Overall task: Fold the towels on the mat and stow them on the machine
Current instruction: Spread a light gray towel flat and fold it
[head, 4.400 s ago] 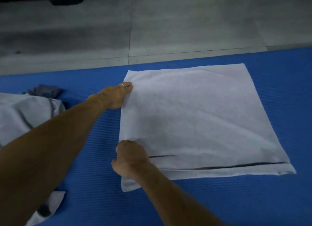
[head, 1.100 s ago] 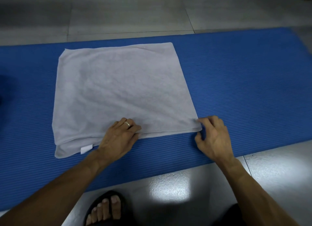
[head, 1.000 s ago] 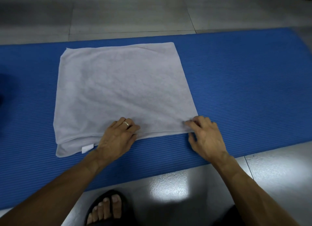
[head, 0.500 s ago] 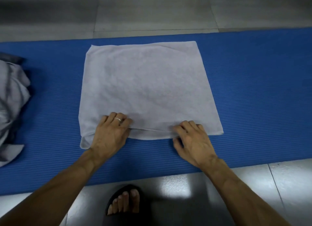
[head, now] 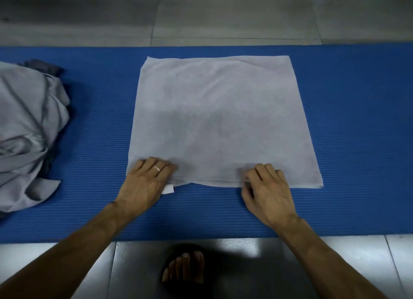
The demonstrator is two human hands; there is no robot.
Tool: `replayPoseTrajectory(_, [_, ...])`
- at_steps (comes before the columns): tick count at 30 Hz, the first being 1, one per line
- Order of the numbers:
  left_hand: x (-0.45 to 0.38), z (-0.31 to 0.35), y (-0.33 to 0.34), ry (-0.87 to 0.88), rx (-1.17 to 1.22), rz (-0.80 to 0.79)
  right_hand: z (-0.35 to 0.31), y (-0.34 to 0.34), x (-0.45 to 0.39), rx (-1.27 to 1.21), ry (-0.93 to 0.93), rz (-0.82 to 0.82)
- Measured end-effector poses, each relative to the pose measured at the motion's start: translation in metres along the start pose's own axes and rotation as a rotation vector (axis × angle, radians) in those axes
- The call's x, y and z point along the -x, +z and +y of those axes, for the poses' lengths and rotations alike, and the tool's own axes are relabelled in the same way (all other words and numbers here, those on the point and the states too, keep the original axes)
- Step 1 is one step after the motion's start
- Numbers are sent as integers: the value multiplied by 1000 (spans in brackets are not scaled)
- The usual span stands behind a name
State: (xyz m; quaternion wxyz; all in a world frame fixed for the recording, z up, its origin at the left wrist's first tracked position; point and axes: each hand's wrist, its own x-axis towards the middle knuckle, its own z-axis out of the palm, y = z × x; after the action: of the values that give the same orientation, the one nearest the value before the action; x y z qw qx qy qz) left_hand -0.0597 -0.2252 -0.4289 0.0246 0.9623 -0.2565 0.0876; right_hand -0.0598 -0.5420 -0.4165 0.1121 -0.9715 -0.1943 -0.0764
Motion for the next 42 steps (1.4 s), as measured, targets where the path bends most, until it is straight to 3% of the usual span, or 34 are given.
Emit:
replayPoseTrajectory(3, [2,-5,-5,-137,30,-6,-20,8,-18,25,-85,-32])
replayPoseTrajectory(6, [2,-10,-11,-124,30,13,-30,20,-29,68,-204,-28])
replayPoseTrajectory(10, [2,-10,-21,-86,50,62,-24,14,-22,50,-185,45])
replayPoseTrajectory(13, [19,-9,-13,37,49,-78,-22,14,-11,76,-234,-25])
replayPoseTrajectory(16, [34,-6,-9,-22,68,-176,-28,13,-11,17,-185,-82])
replayPoseTrajectory(20, [37,-10,-11,-77,-1,-170,-35,16,-13,46,-200,-146])
replayPoseTrajectory(25, [34,-27,-17,54,-18,-92,-33,23,-14,75,-194,-103])
replayPoseTrajectory(29, [49,-39,-15,187,-46,-238,-35,22,-11,58,-194,-98])
replayPoseTrajectory(35, [-3,-6,-22,-75,72,-118,-50,12,-39,-73,-160,-34])
replayPoseTrajectory(39, [-61,13,6,-250,103,-319,-60,34,-82,-99,-24,-164])
replayPoseTrajectory(42, [-57,10,21,-223,35,-431,-25,43,-77,16,115,-330])
